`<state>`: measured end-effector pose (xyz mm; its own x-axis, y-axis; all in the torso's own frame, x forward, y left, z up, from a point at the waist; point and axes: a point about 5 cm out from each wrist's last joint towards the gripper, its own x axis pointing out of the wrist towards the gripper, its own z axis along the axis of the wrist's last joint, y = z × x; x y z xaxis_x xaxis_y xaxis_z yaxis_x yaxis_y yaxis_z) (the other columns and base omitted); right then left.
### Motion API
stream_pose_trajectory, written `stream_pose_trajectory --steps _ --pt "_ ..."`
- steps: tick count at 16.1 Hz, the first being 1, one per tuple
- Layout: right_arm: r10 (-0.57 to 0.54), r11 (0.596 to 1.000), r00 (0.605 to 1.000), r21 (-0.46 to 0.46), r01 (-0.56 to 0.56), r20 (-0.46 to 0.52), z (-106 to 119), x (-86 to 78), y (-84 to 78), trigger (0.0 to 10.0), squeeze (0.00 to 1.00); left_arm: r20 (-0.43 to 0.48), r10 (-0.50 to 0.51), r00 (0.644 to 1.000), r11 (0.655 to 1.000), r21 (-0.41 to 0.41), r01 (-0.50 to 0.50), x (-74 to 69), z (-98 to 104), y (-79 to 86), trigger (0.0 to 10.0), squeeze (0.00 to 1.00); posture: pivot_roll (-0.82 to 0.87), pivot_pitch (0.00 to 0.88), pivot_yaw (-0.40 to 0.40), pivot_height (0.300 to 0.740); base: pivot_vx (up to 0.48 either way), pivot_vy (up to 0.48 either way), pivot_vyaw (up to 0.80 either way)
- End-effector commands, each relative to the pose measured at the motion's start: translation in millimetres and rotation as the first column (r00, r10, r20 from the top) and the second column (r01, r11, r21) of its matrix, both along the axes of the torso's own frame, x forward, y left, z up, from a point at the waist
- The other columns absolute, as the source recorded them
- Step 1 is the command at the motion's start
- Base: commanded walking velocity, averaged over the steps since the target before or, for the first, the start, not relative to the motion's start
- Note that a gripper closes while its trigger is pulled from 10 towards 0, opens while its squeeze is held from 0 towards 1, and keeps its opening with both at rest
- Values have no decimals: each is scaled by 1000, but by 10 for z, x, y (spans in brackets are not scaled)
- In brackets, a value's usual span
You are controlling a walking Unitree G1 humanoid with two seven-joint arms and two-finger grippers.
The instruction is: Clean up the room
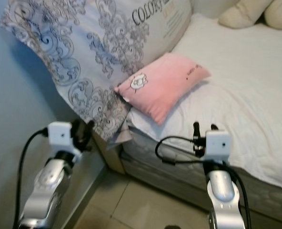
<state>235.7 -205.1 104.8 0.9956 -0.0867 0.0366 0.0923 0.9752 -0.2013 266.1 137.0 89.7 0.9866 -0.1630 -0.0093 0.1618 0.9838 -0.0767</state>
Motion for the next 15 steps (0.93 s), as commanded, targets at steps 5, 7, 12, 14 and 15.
stream_pose_trajectory --steps 5,7,12,14,15 --pt "-11 999 1000 -39 11 6 5 129 15 10000 0 58 -69 996 997 -34 71 117 107 -21 10000 0 -203 0 134 740 401 0 -633" --pt "-9 999 1000 -35 9 5 1 147 27 10000 0 58 -72 996 997 -32 74 118 103 -20 10000 0 -201 0 136 740 458 0 -800" --pt "91 995 996 -43 -92 -20 20 368 113 10000 0 34 57 998 998 2 -57 137 67 7 10000 0 -191 0 122 740 0 0 0" --pt "109 993 994 -45 -110 -14 34 399 132 10000 0 -14 160 987 984 -75 -160 114 17 99 10000 0 -188 0 115 740 0 0 0" --pt "115 992 993 -44 -115 -14 31 412 134 10000 0 -26 184 983 979 -87 -185 90 -7 133 10000 0 -181 0 109 740 0 251 0"
